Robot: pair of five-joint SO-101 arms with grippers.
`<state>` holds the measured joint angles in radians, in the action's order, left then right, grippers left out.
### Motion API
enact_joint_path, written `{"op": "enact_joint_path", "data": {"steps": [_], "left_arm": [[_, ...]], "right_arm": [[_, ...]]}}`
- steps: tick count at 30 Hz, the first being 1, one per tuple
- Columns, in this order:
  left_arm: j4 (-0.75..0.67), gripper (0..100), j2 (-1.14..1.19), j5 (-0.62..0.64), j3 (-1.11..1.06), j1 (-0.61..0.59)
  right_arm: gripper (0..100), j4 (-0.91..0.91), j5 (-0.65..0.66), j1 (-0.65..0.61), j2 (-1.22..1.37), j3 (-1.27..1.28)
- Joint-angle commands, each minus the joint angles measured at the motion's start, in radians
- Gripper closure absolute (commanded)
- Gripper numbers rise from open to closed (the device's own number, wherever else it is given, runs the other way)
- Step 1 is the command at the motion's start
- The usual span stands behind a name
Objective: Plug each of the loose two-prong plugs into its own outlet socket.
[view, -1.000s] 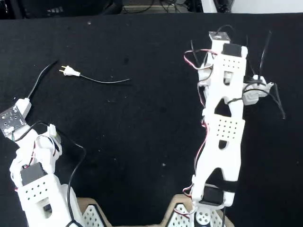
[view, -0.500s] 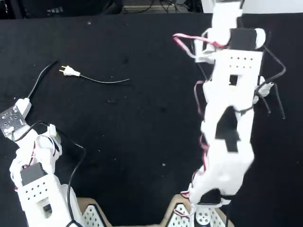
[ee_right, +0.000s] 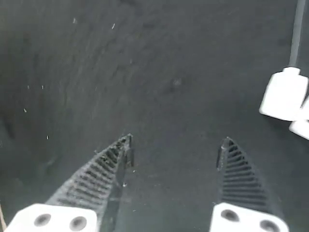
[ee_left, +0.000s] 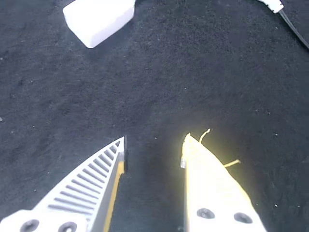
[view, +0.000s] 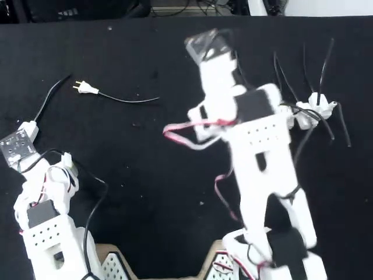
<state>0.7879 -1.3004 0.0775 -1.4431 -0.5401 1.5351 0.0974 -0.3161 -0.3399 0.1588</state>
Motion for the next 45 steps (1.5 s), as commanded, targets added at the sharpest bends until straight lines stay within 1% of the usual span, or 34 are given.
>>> {"op": "enact_joint_path", "data": {"steps": [1,3,6,9,11,13,16,20,23,25,29,32,36,38,40,42,45], "left_arm": [[-0.018,80,-0.011,0.000,0.031,0.038],[-0.018,80,-0.011,0.000,0.031,0.038],[-0.018,80,-0.011,-0.002,0.044,0.031],[-0.009,80,-0.009,-0.038,0.099,0.030],[-0.006,80,0.002,-0.074,0.153,0.036],[0.026,80,0.002,-0.106,0.219,0.036],[0.084,80,0.034,-0.183,0.351,0.036],[0.130,80,0.219,-0.304,0.542,0.031],[0.175,80,0.440,-0.446,0.694,0.030],[0.219,80,0.589,-0.516,0.809,0.021],[0.284,80,0.867,-0.557,1.056,-0.028],[0.288,80,1.054,-0.568,1.218,-0.067],[0.305,80,1.287,-0.713,1.408,-0.096],[0.353,80,1.396,-0.807,1.506,-0.105],[0.422,80,1.499,-0.858,1.610,-0.105],[0.485,79,1.606,-0.882,1.722,-0.104],[0.566,72,1.749,-0.890,1.929,-0.120]], "right_arm": [[74.4,-0.203,-0.009,-0.064,-0.096,0.271],[74.4,-0.339,-0.020,-0.106,-0.131,0.433],[74.4,-0.557,-0.077,-0.183,-0.186,0.642],[74.4,-0.758,-0.074,-0.252,-0.232,0.817],[74.4,-0.890,-0.072,-0.270,-0.248,0.929],[74.4,-1.000,-0.072,-0.272,-0.259,1.026],[74.4,-1.102,-0.072,-0.276,-0.254,1.107],[74.4,-1.122,-0.072,-0.276,-0.254,1.113],[74.4,-1.122,-0.072,-0.276,-0.254,1.113],[74.4,-1.122,-0.072,-0.276,-0.254,1.115],[74.4,-1.122,-0.072,-0.276,-0.252,1.115],[74.4,-1.123,-0.072,-0.276,-0.252,1.115],[74.4,-1.123,-0.072,-0.276,-0.252,1.116],[74.4,-1.123,-0.072,-0.276,-0.252,1.116],[74.4,-1.123,-0.072,-0.276,-0.252,1.116],[74.4,-1.123,-0.072,-0.276,-0.252,1.116],[74.4,-1.123,-0.072,-0.276,-0.252,1.116]]}}
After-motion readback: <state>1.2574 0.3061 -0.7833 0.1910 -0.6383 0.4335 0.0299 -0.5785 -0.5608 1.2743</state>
